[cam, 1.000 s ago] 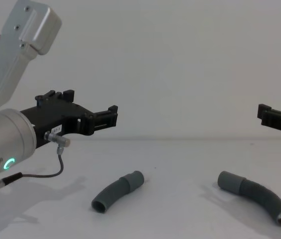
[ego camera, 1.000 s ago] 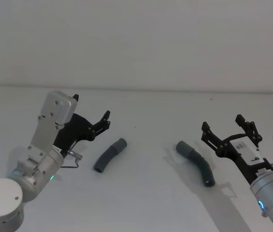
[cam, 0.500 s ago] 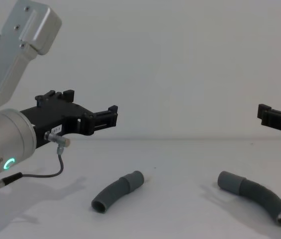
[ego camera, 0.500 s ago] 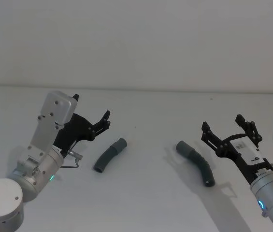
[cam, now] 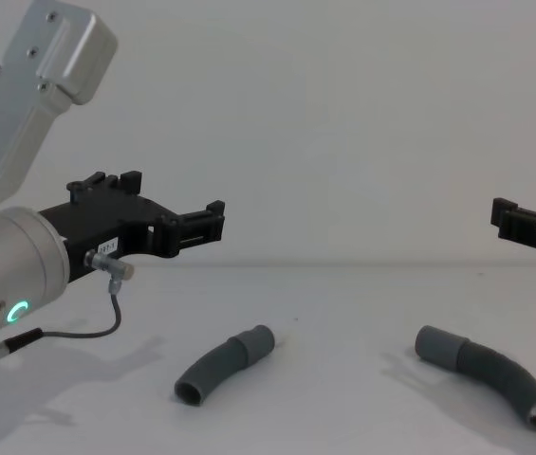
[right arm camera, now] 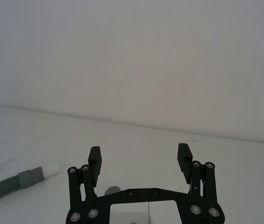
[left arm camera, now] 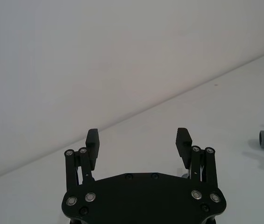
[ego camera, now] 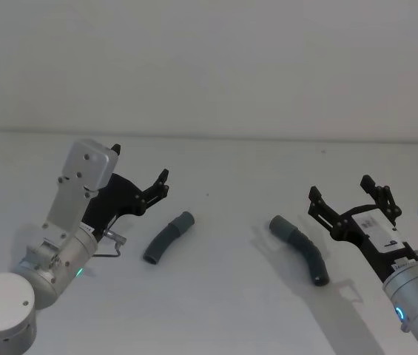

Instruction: Use both hands to pick up one end of the pipe from the table, align the ends, and insert them.

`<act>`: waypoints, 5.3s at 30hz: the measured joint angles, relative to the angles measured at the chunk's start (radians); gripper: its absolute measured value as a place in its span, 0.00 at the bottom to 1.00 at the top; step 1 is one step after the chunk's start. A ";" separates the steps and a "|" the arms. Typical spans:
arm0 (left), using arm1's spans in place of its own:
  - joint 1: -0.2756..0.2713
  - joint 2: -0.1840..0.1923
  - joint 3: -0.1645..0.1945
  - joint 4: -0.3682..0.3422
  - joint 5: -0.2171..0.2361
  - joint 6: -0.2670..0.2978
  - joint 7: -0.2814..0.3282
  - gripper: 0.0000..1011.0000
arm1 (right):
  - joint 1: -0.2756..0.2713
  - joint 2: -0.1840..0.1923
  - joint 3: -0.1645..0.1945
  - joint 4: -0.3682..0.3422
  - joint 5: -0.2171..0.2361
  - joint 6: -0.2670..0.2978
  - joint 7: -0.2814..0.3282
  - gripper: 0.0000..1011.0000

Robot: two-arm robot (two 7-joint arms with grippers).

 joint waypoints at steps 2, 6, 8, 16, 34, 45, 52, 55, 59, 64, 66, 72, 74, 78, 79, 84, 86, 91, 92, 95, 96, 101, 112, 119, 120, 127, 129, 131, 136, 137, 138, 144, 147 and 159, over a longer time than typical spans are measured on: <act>0.000 0.000 0.000 0.000 0.000 0.000 0.000 0.99 | 0.000 0.000 0.000 0.000 0.000 0.000 0.000 0.99; 0.000 0.000 0.000 0.000 0.000 0.000 0.000 0.99 | 0.000 0.000 0.000 0.000 0.000 0.000 0.000 0.99; 0.000 0.000 0.000 0.000 0.000 0.000 0.000 0.99 | 0.000 0.000 0.000 0.000 0.000 0.000 0.000 0.99; 0.000 0.000 0.000 0.000 0.000 0.000 0.000 0.99 | 0.000 0.000 0.000 0.000 0.000 0.000 0.000 0.99; -0.025 0.026 0.011 -0.019 0.011 0.116 -0.043 0.99 | 0.000 0.000 0.000 0.000 0.000 0.000 0.000 0.99; -0.058 0.049 0.028 -0.032 0.021 0.238 -0.092 0.99 | 0.000 0.000 0.000 0.000 0.000 0.000 0.000 0.99; -0.087 0.063 0.042 -0.031 0.030 0.292 -0.136 0.99 | 0.000 0.000 0.000 0.000 0.000 0.000 0.000 0.99; -0.095 0.068 0.046 -0.029 0.030 0.306 -0.154 0.99 | 0.000 0.000 0.000 0.000 0.000 0.000 0.000 0.99; -0.115 0.079 0.056 -0.023 0.030 0.332 -0.194 0.99 | 0.000 0.000 0.000 0.000 0.000 0.000 0.000 0.99; -0.132 0.087 0.067 -0.021 0.031 0.361 -0.229 0.99 | 0.000 0.000 0.000 0.000 0.000 0.000 0.000 0.99; -0.140 0.092 0.072 -0.020 0.033 0.376 -0.243 0.99 | 0.000 0.000 0.000 0.000 0.000 0.000 0.000 0.99; -0.157 0.099 0.086 -0.018 0.041 0.415 -0.275 0.99 | 0.000 0.000 0.000 0.000 0.000 0.000 0.000 0.99; -0.160 0.099 0.089 -0.017 0.042 0.426 -0.280 0.99 | 0.000 0.000 0.000 0.000 0.000 0.000 0.000 0.99; -0.168 0.096 0.093 -0.014 0.044 0.451 -0.293 0.99 | 0.000 0.000 0.000 0.000 0.000 0.000 0.000 0.99; -0.169 0.095 0.094 -0.014 0.044 0.457 -0.295 0.99 | 0.000 0.000 0.000 0.000 0.000 0.000 0.000 0.99; -0.181 0.084 0.099 -0.004 0.046 0.480 -0.306 0.99 | 0.000 0.000 0.000 0.000 0.000 0.000 0.000 0.99; -0.186 0.080 0.100 0.001 0.047 0.484 -0.309 0.99 | 0.000 0.000 0.000 0.000 0.000 0.000 0.000 0.99; -0.202 0.062 0.106 0.022 0.051 0.496 -0.317 0.99 | 0.000 0.000 0.000 0.000 0.000 0.000 0.000 0.99; -0.204 0.060 0.107 0.025 0.052 0.497 -0.318 0.99 | 0.000 0.000 0.000 0.000 0.000 0.000 0.000 0.99; -0.212 0.049 0.110 0.038 0.054 0.502 -0.322 0.99 | 0.000 0.000 0.000 0.000 0.000 0.000 0.000 0.99; -0.213 0.047 0.110 0.041 0.054 0.503 -0.322 0.99 | 0.000 0.000 0.000 0.000 0.000 0.000 0.000 0.99; -0.226 0.029 0.115 0.064 0.058 0.515 -0.328 0.99 | 0.000 0.000 0.000 0.000 0.000 0.000 0.000 0.99; -0.250 -0.007 0.121 0.124 0.066 0.534 -0.331 0.99 | 0.000 0.000 0.000 0.000 0.000 0.000 0.000 0.99; -0.265 -0.029 0.123 0.168 0.075 0.536 -0.330 0.99 | 0.000 0.000 0.000 0.000 0.000 0.000 0.000 0.99; -0.267 -0.032 0.123 0.174 0.076 0.536 -0.330 0.99 | 0.000 0.000 0.000 0.000 0.000 0.000 0.000 0.99; -0.277 -0.048 0.123 0.207 0.083 0.531 -0.329 0.99 | 0.000 0.000 0.000 0.000 0.000 0.000 0.000 0.99; -0.281 -0.052 0.123 0.218 0.085 0.528 -0.329 0.99 | 0.000 0.000 0.000 0.000 0.000 0.000 0.000 0.99; -0.283 -0.054 0.123 0.224 0.087 0.526 -0.330 0.99 | 0.000 0.000 0.000 0.000 0.000 0.000 0.000 0.99; -0.289 -0.061 0.124 0.240 0.091 0.521 -0.332 0.97 | 0.000 0.000 0.000 0.000 0.000 0.000 0.000 0.99; -0.289 -0.062 0.124 0.242 0.091 0.521 -0.333 0.94 | 0.000 0.000 0.000 0.000 0.000 0.000 0.000 0.99; -0.290 -0.063 0.124 0.243 0.091 0.520 -0.333 0.92 | 0.000 0.000 0.000 0.000 0.000 0.000 0.000 0.99; -0.294 -0.068 0.125 0.254 0.094 0.517 -0.336 0.76 | 0.000 0.000 0.000 0.000 0.000 0.000 0.000 0.99; -0.295 -0.069 0.125 0.257 0.094 0.517 -0.336 0.69 | 0.000 0.000 0.000 0.000 0.000 0.000 0.000 0.99; -0.297 -0.072 0.125 0.265 0.096 0.514 -0.338 0.36 | 0.000 0.000 0.000 0.000 0.000 0.000 0.000 0.99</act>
